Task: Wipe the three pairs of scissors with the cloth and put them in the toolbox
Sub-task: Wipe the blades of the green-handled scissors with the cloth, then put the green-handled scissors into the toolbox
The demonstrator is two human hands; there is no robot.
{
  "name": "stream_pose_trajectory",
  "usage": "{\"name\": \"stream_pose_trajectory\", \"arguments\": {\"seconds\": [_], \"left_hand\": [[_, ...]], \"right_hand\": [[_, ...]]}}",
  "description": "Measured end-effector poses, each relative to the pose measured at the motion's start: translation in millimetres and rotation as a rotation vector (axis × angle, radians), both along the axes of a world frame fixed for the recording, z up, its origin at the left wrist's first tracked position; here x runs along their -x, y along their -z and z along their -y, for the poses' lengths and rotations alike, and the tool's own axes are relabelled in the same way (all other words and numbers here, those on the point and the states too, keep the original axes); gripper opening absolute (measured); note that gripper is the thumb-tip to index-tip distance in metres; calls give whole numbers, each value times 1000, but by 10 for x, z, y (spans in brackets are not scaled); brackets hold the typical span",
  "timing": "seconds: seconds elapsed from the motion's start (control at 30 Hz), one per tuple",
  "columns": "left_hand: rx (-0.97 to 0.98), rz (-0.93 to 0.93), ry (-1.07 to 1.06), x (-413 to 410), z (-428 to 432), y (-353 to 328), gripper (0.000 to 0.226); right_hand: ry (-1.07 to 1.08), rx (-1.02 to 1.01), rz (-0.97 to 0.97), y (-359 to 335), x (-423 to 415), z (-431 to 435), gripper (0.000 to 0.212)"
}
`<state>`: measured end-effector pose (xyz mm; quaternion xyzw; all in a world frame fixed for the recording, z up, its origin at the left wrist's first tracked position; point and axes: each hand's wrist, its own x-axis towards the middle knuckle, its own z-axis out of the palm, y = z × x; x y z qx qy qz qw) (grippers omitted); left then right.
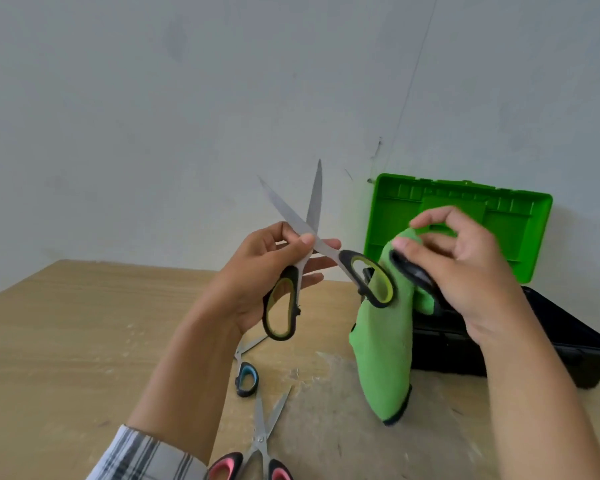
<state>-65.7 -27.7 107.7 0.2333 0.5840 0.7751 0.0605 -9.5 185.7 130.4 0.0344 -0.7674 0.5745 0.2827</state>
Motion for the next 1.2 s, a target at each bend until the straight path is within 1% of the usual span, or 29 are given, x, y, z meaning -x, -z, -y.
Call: {"name": "stream_pose_trajectory", "arguments": {"seconds": [0.13, 0.27, 0.43, 0.5, 0.53, 0.6, 0.63, 0.7, 0.77, 0.83, 0.9, 1.0, 1.13, 1.2], "left_hand": [[-112, 59, 13, 23, -77, 23, 19], [-222, 165, 39, 2, -191, 42, 20], [-175, 195, 79, -49, -322, 78, 16], [-135, 198, 97, -94, -401, 88, 4], [-108, 208, 111, -113, -451, 88, 8], [-10, 204, 144, -114, -554, 88, 28], [49, 178, 151, -113, -622, 78, 33], [147, 105, 136, -104, -789, 54, 30], [249, -12, 54, -60, -976, 31, 22], [407, -175, -35, 21, -1178, 25, 16], [593, -349, -106, 116, -1364, 34, 16], [828, -542, -139, 253, -1672, 99, 19], [1110, -622, -79, 498, -2090, 233, 23], [1218, -657, -57, 633, -2292, 304, 26]], "right_hand": [[-117, -190, 89, 74, -103, -37, 21], [-150, -310, 149, 198, -185, -72, 21], [-97, -410, 181, 291, -331, -339, 22], [-67, -468, 197, 361, -373, -519, 22], [-52, -502, 201, 411, -393, -605, 23], [-20, -586, 213, 538, -411, -753, 23], [-9, -627, 221, 614, -418, -819, 23], [-3, -688, 241, 789, -434, -945, 23], [-6, -727, 252, 968, -438, -1059, 21], [-11, -762, 245, 1110, -457, -1175, 20], [-31, -803, 241, 1230, -474, -1250, 21], [-40, -865, 174, 1418, -488, -1312, 26], [-23, -767, 46, 1602, -452, -1352, 32], [13, -765, -6, 1657, -414, -1388, 34]]}}
